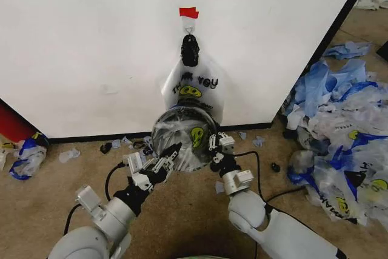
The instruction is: Pick up the garbage bag from the wall and place it over the trash bin.
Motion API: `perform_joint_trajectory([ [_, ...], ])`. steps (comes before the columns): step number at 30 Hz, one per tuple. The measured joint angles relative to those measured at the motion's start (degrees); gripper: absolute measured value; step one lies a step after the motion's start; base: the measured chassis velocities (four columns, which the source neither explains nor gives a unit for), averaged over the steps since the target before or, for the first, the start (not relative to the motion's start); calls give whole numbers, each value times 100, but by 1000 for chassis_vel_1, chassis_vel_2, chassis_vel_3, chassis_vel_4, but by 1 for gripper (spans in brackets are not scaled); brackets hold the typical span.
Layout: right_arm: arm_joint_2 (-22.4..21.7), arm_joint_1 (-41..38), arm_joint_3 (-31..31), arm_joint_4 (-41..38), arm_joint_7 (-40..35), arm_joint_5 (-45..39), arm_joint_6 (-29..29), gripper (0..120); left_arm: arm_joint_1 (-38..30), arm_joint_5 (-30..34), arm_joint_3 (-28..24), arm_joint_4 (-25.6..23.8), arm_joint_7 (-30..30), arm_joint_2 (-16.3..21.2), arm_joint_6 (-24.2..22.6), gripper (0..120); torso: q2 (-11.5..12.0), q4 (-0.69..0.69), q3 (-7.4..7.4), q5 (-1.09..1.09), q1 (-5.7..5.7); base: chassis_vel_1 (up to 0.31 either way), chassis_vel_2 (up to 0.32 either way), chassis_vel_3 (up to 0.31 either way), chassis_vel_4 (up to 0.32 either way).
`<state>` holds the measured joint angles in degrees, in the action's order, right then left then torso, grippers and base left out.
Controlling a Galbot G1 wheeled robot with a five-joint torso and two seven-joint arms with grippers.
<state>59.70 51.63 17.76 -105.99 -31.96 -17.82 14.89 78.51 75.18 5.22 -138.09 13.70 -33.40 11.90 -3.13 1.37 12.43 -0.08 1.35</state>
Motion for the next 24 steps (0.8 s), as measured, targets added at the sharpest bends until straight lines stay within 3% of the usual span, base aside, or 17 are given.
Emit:
perform_joint_trajectory([
  [3, 64, 5, 0, 45, 18, 122, 12, 0, -166, 46, -157, 90, 10, -25, 4, 0, 0, 0, 0, 0, 0, 0, 0, 0, 0],
  [7, 222, 11, 0, 186, 133, 540, 94, 0, -672, 92, -611, 459, 99, -108, 53, 0, 0, -1, 0, 0, 0, 0, 0, 0, 0],
  [14, 293, -4, 71, 236, 177, 685, 101, 0, -1258, 119, -890, 1040, 375, -210, 89, 0, 0, -1, 0, 0, 0, 0, 0, 0, 0],
  [24, 265, 8, 80, 196, 167, 1096, 82, 0, -2380, 365, -1498, 1646, 1221, -386, -55, 0, 0, -1, 0, 1, 0, 0, 0, 0, 0],
])
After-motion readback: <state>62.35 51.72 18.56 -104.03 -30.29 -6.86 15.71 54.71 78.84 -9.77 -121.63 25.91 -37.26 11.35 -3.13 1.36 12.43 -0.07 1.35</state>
